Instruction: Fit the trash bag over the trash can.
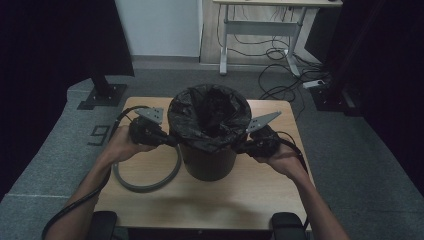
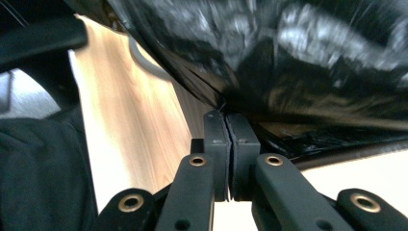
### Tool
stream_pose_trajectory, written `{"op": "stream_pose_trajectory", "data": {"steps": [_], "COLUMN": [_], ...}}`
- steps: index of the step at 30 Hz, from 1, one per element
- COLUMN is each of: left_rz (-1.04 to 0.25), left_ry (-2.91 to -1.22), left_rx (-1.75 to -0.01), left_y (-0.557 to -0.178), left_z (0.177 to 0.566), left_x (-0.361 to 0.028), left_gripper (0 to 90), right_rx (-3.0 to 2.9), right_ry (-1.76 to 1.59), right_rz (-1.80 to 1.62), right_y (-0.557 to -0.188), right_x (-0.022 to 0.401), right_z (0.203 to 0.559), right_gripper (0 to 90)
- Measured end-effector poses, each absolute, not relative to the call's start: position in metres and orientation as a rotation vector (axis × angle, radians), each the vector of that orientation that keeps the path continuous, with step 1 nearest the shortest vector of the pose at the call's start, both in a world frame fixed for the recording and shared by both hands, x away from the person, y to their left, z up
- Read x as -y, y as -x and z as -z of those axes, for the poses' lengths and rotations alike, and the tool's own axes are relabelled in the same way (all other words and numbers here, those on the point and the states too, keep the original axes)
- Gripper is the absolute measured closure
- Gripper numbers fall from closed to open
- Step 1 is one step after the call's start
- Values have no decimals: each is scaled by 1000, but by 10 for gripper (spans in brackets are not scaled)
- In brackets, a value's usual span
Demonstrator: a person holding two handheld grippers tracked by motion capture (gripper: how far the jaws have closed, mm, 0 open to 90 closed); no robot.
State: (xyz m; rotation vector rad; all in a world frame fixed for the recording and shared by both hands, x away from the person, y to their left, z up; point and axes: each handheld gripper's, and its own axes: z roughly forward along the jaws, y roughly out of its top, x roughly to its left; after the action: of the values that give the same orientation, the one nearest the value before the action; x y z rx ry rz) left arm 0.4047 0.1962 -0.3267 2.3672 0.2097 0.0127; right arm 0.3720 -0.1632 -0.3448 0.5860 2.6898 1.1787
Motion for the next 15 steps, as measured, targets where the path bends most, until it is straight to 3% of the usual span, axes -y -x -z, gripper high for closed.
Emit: {"op": "stream_pose_trajectory", "data": {"steps": [3, 15], "left_rz": [-42, 76], "left_ry": [-2439, -2355], "left_rx": [-234, -367], "left_y": [-407, -424], "left_z": [336, 380], "left_x": [-194, -206], "left_gripper": [891, 886], "right_rx": [-2694, -2665], "right_ry": [-614, -786], "right_rz": [-1054, -1133], "right_y": [-373, -386], "right_x": [161, 177], "right_z": [355, 392], "right_gripper": [881, 866]}}
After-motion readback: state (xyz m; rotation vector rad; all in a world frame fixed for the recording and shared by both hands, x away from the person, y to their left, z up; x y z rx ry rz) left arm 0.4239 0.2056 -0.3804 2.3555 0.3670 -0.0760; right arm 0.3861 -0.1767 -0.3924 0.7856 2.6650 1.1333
